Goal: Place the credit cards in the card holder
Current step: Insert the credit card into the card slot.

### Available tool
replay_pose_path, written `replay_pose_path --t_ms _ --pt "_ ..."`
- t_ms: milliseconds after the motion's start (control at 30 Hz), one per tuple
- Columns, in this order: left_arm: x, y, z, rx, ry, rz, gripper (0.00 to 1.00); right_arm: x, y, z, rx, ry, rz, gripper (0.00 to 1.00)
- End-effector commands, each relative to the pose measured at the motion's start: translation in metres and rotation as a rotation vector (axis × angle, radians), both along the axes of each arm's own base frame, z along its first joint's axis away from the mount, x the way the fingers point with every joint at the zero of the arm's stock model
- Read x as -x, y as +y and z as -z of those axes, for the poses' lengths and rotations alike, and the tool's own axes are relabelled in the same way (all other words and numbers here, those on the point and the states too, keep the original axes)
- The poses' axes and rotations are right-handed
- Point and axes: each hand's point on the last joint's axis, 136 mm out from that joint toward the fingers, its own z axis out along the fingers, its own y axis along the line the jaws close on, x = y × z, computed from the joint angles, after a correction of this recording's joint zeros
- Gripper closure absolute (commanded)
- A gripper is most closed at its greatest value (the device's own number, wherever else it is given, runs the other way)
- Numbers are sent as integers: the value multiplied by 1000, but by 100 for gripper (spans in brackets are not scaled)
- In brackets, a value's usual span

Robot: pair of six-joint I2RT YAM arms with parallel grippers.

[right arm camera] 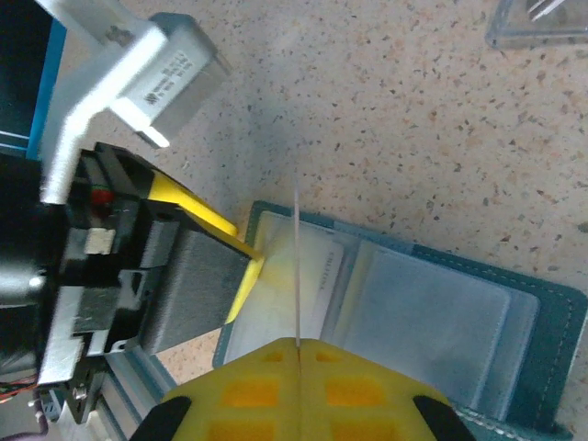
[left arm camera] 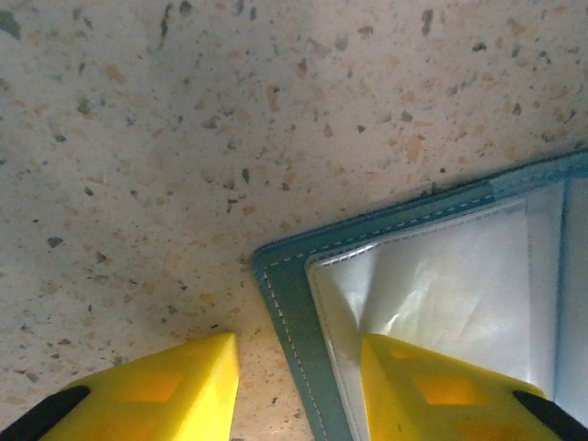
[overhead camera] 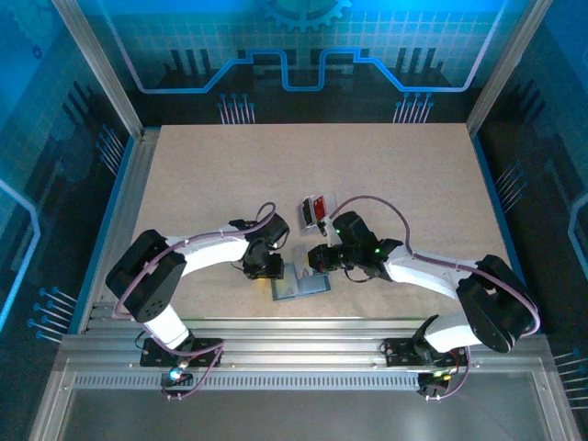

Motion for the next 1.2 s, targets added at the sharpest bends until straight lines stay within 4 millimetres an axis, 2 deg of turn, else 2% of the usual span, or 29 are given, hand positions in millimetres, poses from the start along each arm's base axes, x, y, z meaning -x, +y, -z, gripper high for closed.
replay_pose_path --t_ms 0,467,1167 --pt "12 14 13 -59 24 1 60 -10 9 -1 -50 -42 36 100" --pt "16 15 18 -50 34 -8 61 -10 7 24 -18 12 80 100" --pt "20 17 27 -46 41 -16 61 15 -1 45 11 144 152 100"
